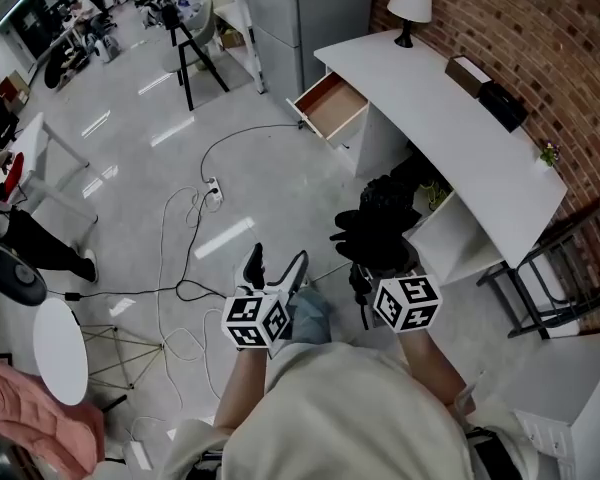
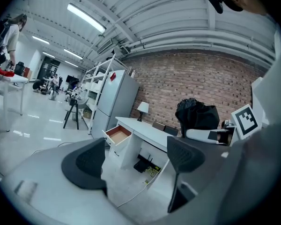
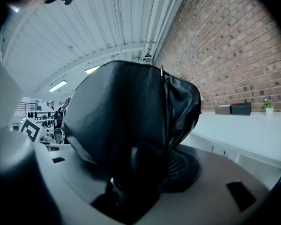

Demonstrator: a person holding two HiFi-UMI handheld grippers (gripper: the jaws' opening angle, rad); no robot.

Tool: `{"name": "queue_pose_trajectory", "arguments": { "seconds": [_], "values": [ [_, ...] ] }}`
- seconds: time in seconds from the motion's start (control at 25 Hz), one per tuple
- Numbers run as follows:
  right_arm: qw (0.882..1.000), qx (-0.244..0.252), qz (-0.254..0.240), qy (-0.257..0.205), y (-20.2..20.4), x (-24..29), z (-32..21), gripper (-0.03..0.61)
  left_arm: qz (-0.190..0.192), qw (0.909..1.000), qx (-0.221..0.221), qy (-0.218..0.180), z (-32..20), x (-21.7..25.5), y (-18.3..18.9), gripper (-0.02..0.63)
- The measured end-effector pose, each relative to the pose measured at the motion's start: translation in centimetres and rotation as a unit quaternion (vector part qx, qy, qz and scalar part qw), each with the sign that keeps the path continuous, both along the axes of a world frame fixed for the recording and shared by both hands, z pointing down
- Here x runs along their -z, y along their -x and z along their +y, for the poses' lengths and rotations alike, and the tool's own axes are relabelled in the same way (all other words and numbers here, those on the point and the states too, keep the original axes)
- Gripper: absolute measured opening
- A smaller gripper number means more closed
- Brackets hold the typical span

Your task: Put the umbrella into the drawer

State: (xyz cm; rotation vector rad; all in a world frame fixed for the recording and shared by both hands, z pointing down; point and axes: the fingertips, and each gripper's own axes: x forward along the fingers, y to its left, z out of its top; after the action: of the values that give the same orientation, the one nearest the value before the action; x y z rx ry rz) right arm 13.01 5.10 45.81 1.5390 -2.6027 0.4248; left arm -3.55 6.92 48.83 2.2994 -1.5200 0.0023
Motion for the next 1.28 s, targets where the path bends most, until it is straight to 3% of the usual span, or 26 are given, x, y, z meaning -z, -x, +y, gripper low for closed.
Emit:
{"name": "queue_pose_trajectory", "arguments": {
  "seconds": [0.76, 1.28],
  "values": [
    [1.000, -0.006, 0.006, -0.016, 9.0, 2.5, -24.9, 0.247, -0.008, 0.9999, -0.013, -0.007, -24.6, 1.4, 8.8, 0.399],
    [1.000, -0.019, 0.015, -0.010, 12.1, 1.7, -34.8, 0.247, -0.006, 0.9994, -0.031, 0.011, -34.4, -0.2, 12.1, 0.400]
  ]
}}
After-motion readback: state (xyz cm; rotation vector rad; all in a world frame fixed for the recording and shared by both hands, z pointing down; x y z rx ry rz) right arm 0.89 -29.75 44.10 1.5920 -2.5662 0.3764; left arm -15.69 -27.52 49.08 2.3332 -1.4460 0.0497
